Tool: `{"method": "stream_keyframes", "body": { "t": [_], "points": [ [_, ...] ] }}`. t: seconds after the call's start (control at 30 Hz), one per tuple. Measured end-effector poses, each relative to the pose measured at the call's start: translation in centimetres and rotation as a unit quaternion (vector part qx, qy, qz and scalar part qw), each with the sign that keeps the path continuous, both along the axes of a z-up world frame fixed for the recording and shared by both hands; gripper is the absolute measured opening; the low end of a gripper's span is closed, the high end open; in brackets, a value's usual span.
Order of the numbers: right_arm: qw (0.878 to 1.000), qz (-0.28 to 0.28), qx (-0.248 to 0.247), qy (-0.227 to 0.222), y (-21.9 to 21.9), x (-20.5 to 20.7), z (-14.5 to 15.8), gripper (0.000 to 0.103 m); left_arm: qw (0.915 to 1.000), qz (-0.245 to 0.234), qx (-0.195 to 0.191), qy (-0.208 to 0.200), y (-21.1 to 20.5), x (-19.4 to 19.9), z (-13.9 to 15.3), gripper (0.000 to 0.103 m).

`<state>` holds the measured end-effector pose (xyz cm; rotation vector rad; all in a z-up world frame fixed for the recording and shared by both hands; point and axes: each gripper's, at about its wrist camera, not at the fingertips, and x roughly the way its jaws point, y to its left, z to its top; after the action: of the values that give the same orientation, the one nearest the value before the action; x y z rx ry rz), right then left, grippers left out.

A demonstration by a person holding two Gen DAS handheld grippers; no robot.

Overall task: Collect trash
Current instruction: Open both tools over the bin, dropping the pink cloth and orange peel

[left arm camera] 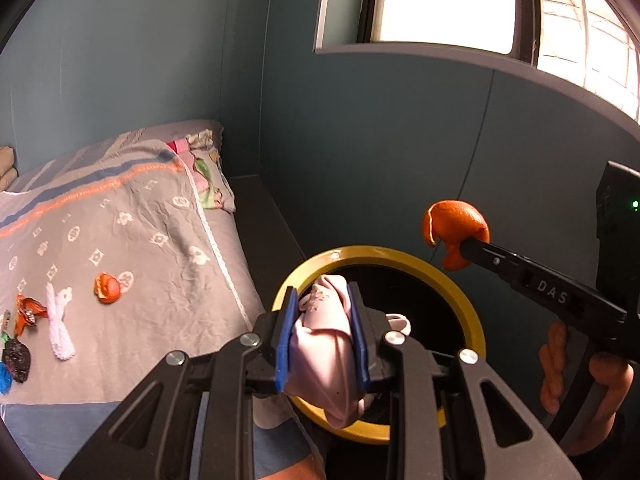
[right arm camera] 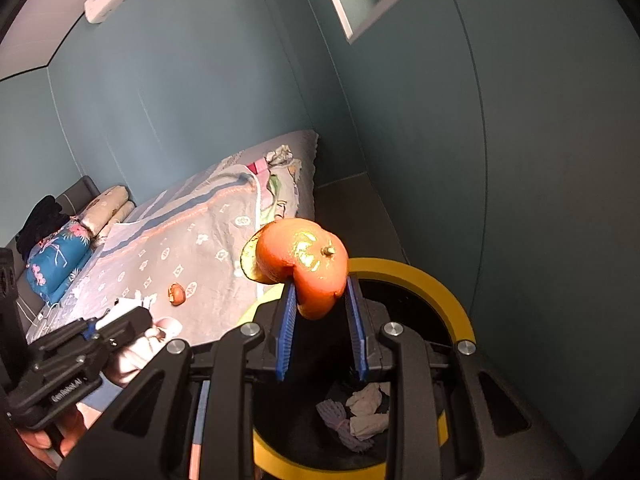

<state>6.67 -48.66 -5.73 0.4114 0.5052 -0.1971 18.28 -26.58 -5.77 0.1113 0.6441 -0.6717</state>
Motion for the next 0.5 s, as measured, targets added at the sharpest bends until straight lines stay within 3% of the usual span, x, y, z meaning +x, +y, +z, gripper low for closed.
{"method": "stream_keyframes", "body": {
  "t": [0.27,0.43,0.5],
  "points": [
    [1.000,-0.009,0.009,0.016,-0.9,1.8,-1.2,0.025,0.9988,0.001,0.009,0.049,-2.2,2.5,-3.3,0.024],
    [0.999,-0.023,-0.001,0.025,-0.5,2.0,-1.5,0.029,0.9961,0.000,-0.004,0.088,-2.2,3.5,-4.5,0.027],
    [0.999,-0.039,-0.017,0.025,-0.3,2.0,-1.3,0.032,0.9963,-0.001,-0.006,0.086,-2.0,3.5,-4.4,0.036]
  ]
}}
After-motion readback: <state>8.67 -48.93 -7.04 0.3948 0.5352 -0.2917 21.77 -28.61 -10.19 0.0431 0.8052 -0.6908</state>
